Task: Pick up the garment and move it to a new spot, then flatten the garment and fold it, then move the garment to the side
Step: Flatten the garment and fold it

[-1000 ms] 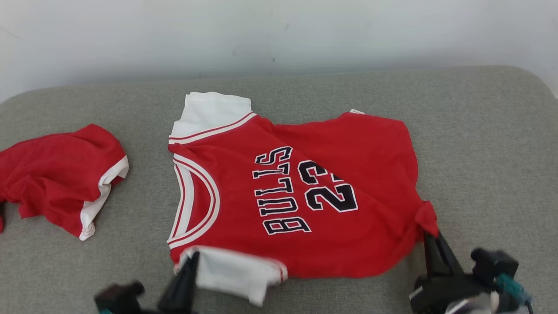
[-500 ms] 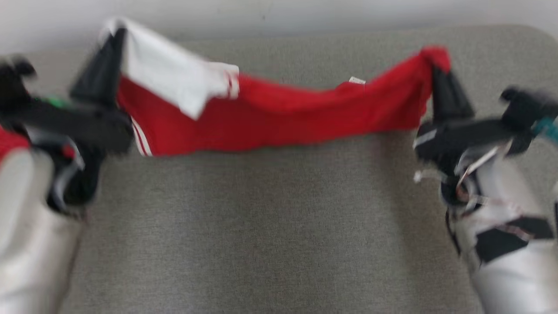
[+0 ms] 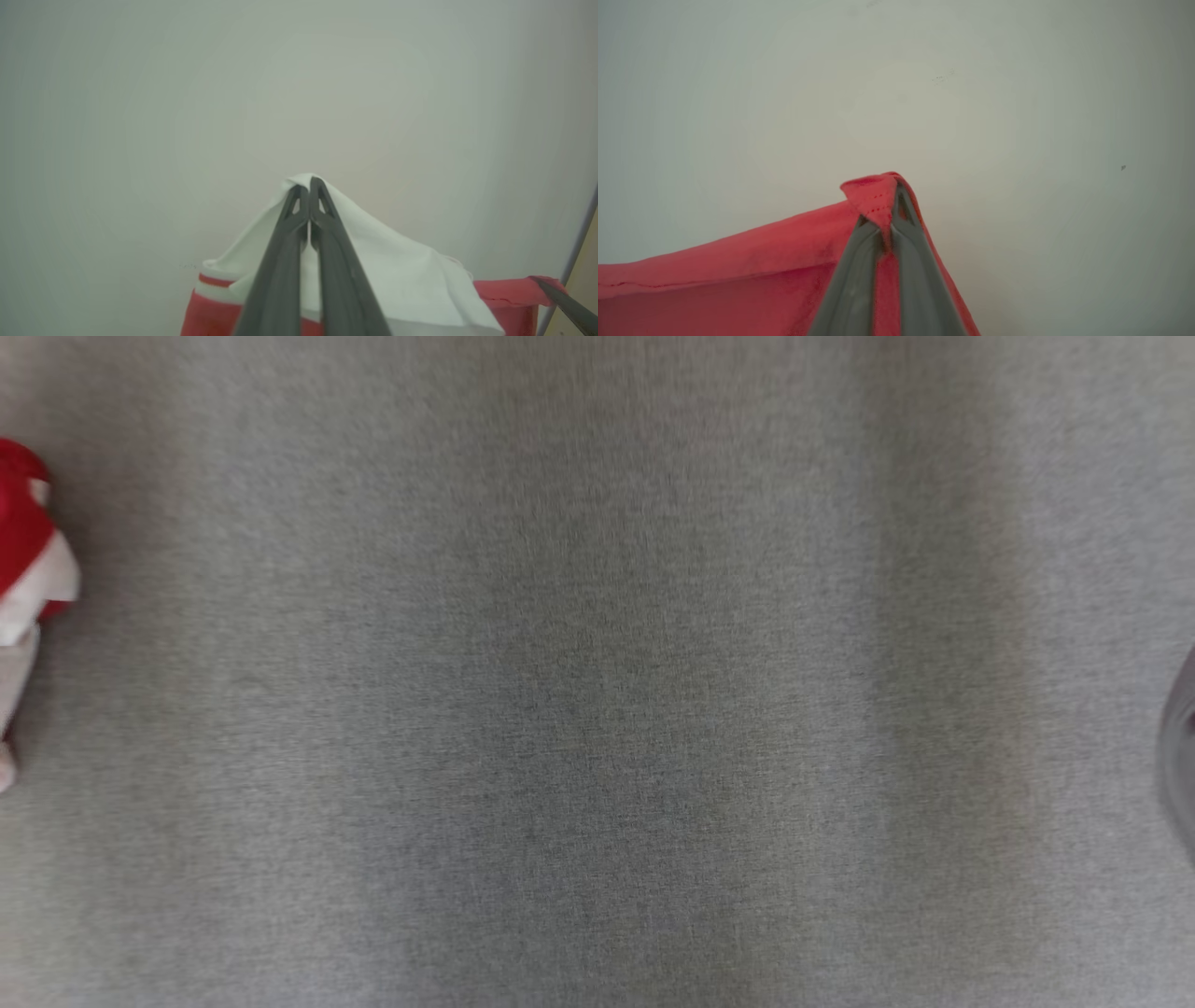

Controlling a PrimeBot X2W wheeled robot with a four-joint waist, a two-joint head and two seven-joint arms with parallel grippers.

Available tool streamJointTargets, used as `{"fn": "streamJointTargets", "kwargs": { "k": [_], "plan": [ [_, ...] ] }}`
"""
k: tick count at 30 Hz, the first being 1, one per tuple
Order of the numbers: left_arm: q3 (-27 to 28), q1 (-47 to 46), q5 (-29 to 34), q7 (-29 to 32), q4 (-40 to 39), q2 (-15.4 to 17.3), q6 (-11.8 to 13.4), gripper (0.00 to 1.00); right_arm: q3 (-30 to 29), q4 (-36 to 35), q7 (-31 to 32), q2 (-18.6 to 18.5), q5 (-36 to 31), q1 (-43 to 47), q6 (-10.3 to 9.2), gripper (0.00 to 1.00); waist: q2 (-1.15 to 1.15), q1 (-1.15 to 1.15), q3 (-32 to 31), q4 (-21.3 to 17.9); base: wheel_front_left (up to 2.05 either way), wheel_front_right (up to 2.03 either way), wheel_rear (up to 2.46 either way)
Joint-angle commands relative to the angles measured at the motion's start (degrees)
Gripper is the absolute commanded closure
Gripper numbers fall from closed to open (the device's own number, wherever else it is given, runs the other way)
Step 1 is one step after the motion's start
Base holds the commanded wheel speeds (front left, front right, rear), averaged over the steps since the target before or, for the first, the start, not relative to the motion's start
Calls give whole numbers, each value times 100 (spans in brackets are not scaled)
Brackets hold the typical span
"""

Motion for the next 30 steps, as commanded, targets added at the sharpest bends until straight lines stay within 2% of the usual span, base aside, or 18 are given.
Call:
{"fn": "streamJointTargets", "kwargs": {
  "k": [1,6,11,20,30],
  "plan": [
    [2,-354,69,-61,169,-8,9,100,-50,126,-18,23,-135,-308,-13,100,-2,-2,550,-127,0,0,0],
    [-58,-1572,215,-190,883,-85,4,100,-222,583,-167,99,-613,-1326,-13,100,-2,-2,661,-211,0,0,0],
    [-229,-2130,335,-299,1511,-163,-2,100,-407,1119,-264,119,-973,-1883,-13,100,-2,-2,731,-234,0,0,0],
    [-493,-2255,276,-394,2051,-157,-6,100,-648,1875,-470,124,-1308,-2271,-14,100,-2,-2,864,-261,0,0,0],
    [-830,-2318,38,-466,2217,-50,-8,100,-694,2370,-650,106,-1547,-2496,-14,100,-2,-2,1011,-242,0,0,0]
  ]
}}
